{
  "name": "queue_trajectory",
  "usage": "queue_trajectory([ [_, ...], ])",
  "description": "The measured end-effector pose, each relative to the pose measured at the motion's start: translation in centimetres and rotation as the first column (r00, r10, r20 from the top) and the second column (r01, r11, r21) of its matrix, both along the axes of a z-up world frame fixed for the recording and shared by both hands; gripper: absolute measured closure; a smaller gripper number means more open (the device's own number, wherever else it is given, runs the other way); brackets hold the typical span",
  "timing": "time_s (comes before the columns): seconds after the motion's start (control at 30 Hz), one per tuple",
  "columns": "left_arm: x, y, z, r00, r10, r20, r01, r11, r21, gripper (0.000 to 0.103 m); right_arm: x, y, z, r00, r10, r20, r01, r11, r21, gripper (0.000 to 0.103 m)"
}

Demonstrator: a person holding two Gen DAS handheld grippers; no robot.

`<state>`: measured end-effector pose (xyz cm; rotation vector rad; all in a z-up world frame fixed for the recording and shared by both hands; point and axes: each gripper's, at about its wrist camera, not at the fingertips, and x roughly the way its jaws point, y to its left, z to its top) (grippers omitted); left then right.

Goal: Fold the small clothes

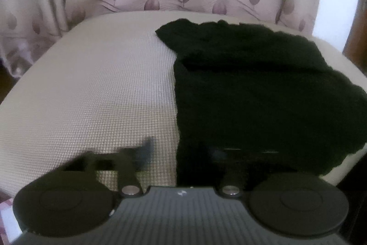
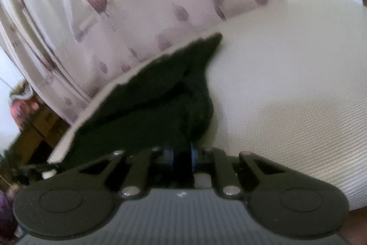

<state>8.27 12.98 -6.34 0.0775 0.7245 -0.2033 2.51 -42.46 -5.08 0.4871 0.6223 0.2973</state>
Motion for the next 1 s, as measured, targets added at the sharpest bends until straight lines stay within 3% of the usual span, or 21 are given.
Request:
queue_trajectory([
  [0.1,-0.2,-0.4,-0.4,0.999,-0.032,-0.008,0.032,0.999,0.024,0.027,0.1,0.1,-0.4,1.0,0.0,-0.03,-0.001,1.0,-0.026,0.087],
  [0.17,-0.3,-0.6,-0.5,0.999,-0.042,-0.005,0.042,0.999,0.018,0.031,0.2,0.3,-0.5,0.999,0.007,-0.044,-0.009,0.998,-0.055,0.077],
  [0.27,-0.4,-0.8,-0.4,0.999,-0.053,-0.001,0.053,0.999,0.01,0.049,0.1,0.6,-0.8,0.998,0.017,-0.053,-0.02,0.998,-0.066,0.071],
  [0.3,-0.4,-0.9,-0.3,0.998,-0.056,-0.003,0.056,0.998,0.008,0.061,0.2,0.7,-1.0,0.998,0.02,-0.062,-0.025,0.997,-0.074,0.071],
  [0.33,-0.5,-1.1,-0.3,0.998,-0.062,-0.006,0.062,0.998,0.006,0.083,0.2,0.8,-1.2,0.998,0.02,-0.06,-0.025,0.997,-0.076,0.071],
  [0.37,-0.6,-1.3,-0.1,0.998,-0.07,-0.012,0.07,0.998,-0.005,0.094,0.2,0.9,-1.3,0.998,0.021,-0.055,-0.024,0.997,-0.069,0.072],
  [0.4,-0.5,-1.5,-0.1,0.998,-0.066,-0.023,0.065,0.998,-0.019,0.095,0.2,1.1,-1.4,0.998,0.03,-0.054,-0.033,0.998,-0.061,0.076],
  [0.43,-0.6,-1.6,0.0,0.998,-0.06,-0.026,0.059,0.998,-0.028,0.095,0.2,1.5,-1.4,0.997,0.045,-0.056,-0.048,0.997,-0.059,0.093],
  [0.5,-0.3,-1.0,0.2,0.998,-0.046,-0.044,0.041,0.994,-0.104,0.096,0.4,2.1,-1.6,0.994,0.084,-0.066,-0.085,0.996,-0.011,0.093],
  [0.57,0.3,0.0,0.6,0.998,-0.02,-0.062,0.006,0.979,-0.204,0.096,0.5,1.9,-1.5,0.993,0.106,-0.053,-0.1,0.991,0.093,0.093],
  [0.63,0.7,0.4,1.4,0.999,-0.008,-0.045,-0.004,0.966,-0.257,0.096,0.8,1.3,-0.7,0.995,0.093,-0.019,-0.088,0.976,0.199,0.093],
  [0.8,1.7,0.1,3.9,0.999,-0.004,0.042,0.017,0.948,-0.319,0.096,1.9,0.2,1.9,0.996,0.072,0.057,-0.088,0.931,0.354,0.093],
  [1.0,5.0,-0.8,6.0,0.995,0.019,0.101,0.023,0.914,-0.405,0.096,4.9,-0.3,4.1,0.993,0.047,0.108,-0.088,0.905,0.416,0.093],
])
